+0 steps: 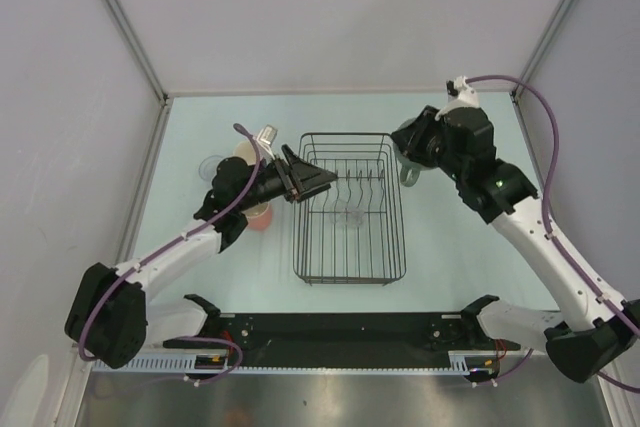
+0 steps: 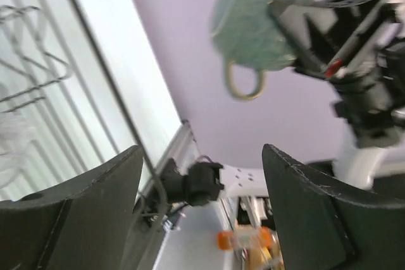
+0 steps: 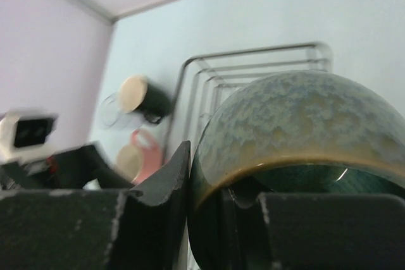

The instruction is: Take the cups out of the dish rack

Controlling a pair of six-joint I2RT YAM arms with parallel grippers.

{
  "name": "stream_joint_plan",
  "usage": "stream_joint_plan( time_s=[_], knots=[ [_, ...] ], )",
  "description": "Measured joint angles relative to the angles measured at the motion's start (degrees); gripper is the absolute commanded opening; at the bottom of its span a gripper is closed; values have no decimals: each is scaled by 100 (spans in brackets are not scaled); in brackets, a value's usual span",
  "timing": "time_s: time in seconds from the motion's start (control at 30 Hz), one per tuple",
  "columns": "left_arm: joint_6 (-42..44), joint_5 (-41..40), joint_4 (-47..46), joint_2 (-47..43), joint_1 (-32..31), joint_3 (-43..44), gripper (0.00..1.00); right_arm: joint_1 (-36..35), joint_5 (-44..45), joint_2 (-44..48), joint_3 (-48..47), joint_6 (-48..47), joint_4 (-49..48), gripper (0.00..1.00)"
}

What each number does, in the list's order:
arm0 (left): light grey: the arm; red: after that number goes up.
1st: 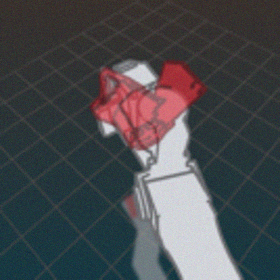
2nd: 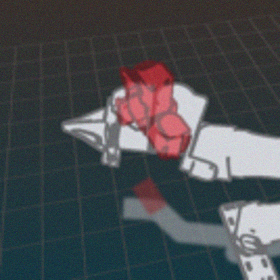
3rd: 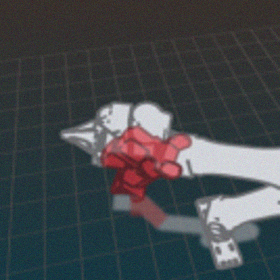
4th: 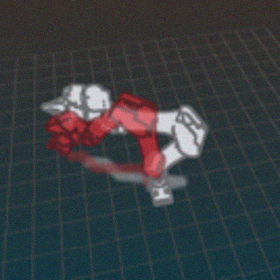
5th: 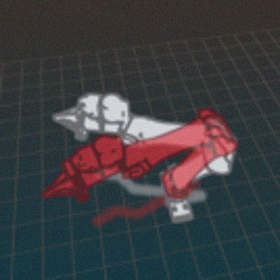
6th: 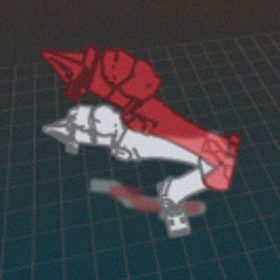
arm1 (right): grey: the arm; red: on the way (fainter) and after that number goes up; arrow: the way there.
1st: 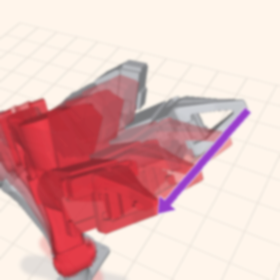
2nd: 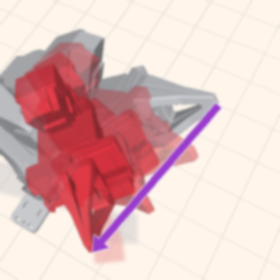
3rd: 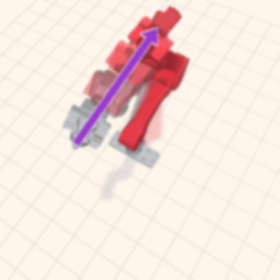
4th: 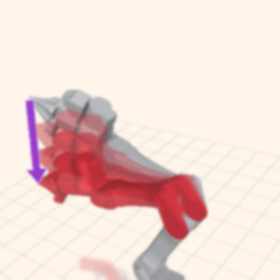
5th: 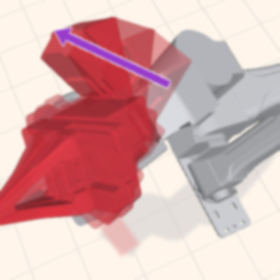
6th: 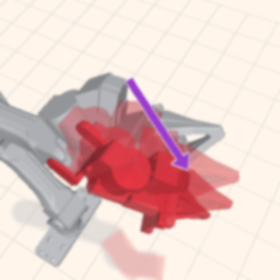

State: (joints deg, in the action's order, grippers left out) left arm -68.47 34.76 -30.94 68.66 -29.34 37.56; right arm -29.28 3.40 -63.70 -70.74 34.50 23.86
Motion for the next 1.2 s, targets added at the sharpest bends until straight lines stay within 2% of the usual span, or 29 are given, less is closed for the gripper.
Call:
stream_joint_plan(
  time_s=[0.17,0.27,0.43,0.53,0.67,0.9,1.2],
  knots=[
    [560,-743,1403,-422,79,83,78,55,1587,-807,-1012,-579,901,0],
    [1019,-1174,2549,-437,72,494,78,223,2140,-1460,-1338,-765,1305,0],
    [1731,-1799,4450,-426,72,1517,77,883,2251,-2693,-1805,-807,1676,0],
    [2065,-1996,5219,-439,72,2033,77,1322,2138,-3274,-2122,-752,1805,0],
    [2365,-2280,5880,-660,72,2166,77,1790,1921,-3971,-2629,-669,1845,0],
    [2603,-2538,6443,-1016,72,2118,77,2081,1574,-5322,-3670,-621,1823,0],
    [2682,-2603,6638,-944,72,1993,76,2194,1163,-6457,-3956,-433,1895,0]
  ],
)
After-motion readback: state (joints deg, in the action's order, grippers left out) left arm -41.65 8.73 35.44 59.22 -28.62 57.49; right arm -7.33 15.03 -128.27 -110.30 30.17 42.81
